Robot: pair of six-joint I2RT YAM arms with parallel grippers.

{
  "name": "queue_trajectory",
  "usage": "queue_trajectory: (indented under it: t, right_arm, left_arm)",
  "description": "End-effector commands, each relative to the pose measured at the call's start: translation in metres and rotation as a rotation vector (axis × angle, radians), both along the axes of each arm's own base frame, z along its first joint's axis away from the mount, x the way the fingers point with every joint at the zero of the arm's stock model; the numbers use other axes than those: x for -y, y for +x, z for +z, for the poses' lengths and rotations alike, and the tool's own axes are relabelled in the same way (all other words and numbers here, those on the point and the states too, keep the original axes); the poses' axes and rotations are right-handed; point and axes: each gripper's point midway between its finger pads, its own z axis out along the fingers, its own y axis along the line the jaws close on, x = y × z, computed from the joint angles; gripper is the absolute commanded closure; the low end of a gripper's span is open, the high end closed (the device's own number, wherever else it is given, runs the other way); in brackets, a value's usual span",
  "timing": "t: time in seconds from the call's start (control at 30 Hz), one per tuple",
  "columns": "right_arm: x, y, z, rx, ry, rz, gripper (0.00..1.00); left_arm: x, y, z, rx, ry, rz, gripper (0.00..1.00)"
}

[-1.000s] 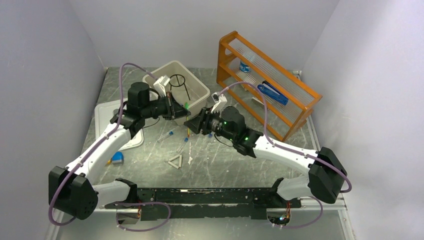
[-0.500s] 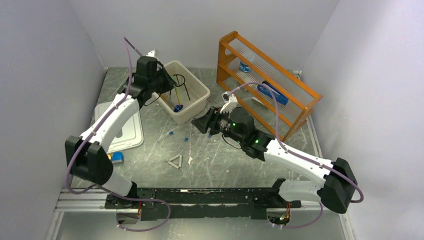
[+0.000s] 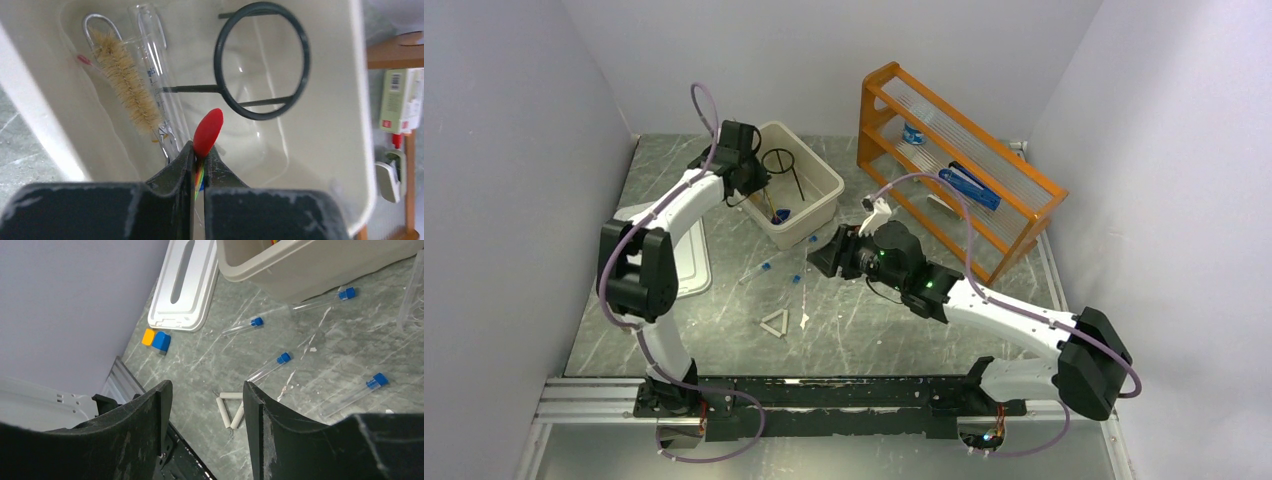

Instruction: Organize the chemistry lab equipment

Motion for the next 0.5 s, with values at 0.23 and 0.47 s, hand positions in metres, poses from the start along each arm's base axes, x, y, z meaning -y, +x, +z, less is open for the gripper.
queue_trajectory:
  t: [0.23,0.47]
  right_arm:
    - [-0.001,0.003,-0.011,-0.009,-0.054,0.014,0.42]
    - [-0.005,0.006,-0.019,-0.029,-0.073,0.016,0.42]
  left_arm:
    - [-0.021,0.01,-0.019,-0.052,0.055,0.137,0.84]
    - [-0.029,0.01,0.006,-0.008,0.102,0.137,0.73]
